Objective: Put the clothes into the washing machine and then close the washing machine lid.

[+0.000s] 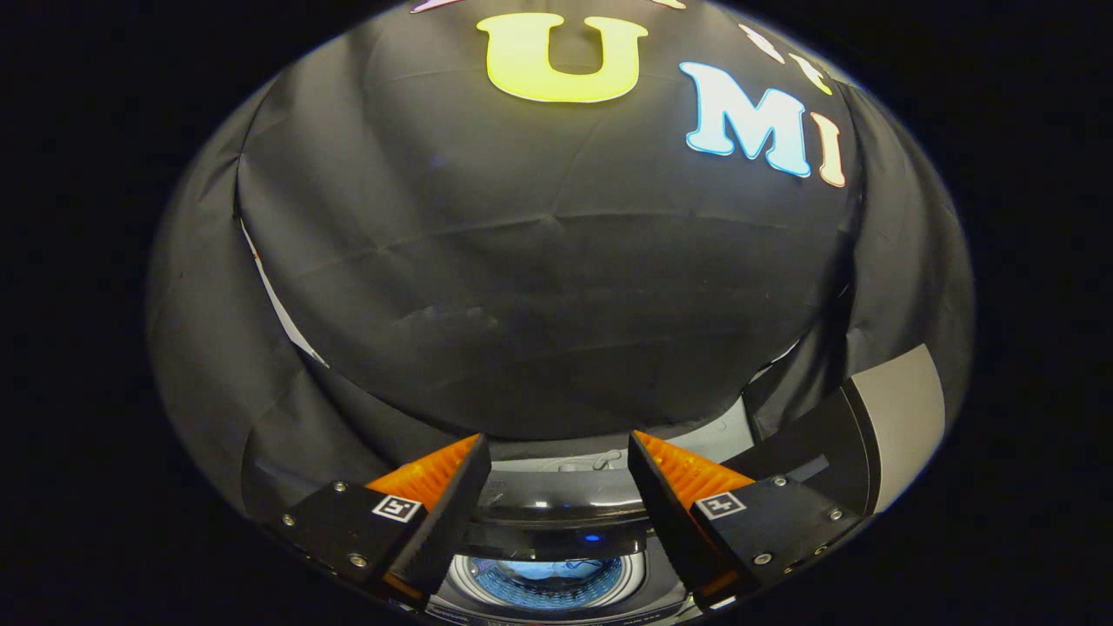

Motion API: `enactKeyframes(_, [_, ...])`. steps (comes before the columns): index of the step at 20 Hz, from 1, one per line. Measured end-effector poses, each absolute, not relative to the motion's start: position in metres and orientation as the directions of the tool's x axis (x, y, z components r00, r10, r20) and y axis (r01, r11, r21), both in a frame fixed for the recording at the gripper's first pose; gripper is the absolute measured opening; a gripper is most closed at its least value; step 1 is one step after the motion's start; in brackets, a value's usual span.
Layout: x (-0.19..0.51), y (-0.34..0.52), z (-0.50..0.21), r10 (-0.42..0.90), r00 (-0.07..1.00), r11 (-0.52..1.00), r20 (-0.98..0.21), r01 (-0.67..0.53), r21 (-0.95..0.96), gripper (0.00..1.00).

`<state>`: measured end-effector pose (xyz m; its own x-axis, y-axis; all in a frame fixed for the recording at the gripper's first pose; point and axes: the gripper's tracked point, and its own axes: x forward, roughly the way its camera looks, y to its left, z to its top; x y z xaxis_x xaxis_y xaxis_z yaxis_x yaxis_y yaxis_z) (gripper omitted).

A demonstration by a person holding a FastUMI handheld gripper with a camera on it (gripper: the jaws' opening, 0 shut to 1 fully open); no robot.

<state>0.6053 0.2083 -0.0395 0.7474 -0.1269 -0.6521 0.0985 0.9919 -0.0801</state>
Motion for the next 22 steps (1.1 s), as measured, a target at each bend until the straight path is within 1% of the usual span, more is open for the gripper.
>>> enactKeyframes(22, [0.568,0.215,-0.038,-0.112,0.811,0.994,-0.575,0.087,-0.071,0.98])
